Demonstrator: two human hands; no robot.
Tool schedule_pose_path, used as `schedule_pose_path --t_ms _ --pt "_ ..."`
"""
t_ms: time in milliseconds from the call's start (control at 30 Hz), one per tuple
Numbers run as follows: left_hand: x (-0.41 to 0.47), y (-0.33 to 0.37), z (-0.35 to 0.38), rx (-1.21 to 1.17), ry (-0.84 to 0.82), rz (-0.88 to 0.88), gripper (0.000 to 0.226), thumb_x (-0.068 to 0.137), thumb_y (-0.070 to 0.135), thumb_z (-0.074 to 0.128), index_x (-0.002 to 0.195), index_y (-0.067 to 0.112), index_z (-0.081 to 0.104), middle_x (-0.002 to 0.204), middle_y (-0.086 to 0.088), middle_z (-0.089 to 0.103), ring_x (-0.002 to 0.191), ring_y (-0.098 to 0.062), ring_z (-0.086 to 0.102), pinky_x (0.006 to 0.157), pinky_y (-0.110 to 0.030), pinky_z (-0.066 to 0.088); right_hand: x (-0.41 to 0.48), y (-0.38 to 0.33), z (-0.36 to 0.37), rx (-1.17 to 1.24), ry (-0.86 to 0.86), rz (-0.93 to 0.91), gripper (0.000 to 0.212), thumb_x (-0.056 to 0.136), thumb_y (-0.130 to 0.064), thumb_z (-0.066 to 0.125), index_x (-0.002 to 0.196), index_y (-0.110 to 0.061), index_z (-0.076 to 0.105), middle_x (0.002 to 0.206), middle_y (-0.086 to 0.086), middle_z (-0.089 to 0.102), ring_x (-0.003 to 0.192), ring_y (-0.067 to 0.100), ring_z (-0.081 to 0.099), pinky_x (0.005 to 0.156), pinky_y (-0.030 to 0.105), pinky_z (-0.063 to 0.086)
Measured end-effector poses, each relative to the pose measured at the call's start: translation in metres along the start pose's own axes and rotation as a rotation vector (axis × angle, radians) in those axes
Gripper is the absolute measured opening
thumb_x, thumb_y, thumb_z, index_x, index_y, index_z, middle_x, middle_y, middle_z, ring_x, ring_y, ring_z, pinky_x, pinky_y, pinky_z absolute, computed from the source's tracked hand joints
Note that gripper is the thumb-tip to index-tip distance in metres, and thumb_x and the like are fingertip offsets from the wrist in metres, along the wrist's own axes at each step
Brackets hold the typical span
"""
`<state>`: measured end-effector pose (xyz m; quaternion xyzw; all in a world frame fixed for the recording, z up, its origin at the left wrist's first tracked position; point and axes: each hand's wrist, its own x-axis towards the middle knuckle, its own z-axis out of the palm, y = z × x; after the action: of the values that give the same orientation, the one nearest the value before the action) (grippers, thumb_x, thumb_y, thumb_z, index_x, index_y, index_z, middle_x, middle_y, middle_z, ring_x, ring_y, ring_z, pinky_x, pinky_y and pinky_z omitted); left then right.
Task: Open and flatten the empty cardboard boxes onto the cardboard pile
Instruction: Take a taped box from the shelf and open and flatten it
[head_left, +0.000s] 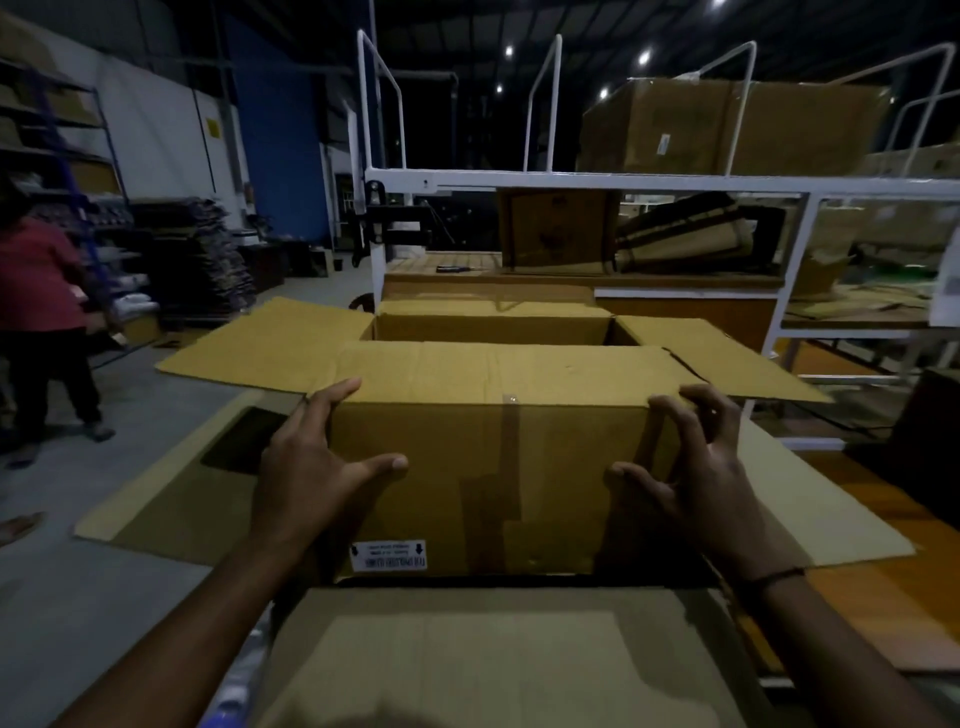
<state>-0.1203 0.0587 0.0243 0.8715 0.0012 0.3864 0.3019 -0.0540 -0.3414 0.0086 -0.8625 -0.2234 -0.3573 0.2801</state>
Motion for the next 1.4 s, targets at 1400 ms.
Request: schedule_pose_path --t_ms 1400 --pt "0.016 -0.031 0.000 0.139 -0.182 -0.239 0.053 0.107 0.054 0.032 0.138 0.019 0.057 0.112 -0.011 0.068 0.095 -0.021 0.060 0.073 -0.034 0.043 0.115 -0.064 0.078 -0.255 -0.730 0.185 0.070 0.094 -0.074 0.045 0.146 -0.025 0.043 0.151 0.012 0.041 0.135 0.037 0.042 0.116 0.059 0.031"
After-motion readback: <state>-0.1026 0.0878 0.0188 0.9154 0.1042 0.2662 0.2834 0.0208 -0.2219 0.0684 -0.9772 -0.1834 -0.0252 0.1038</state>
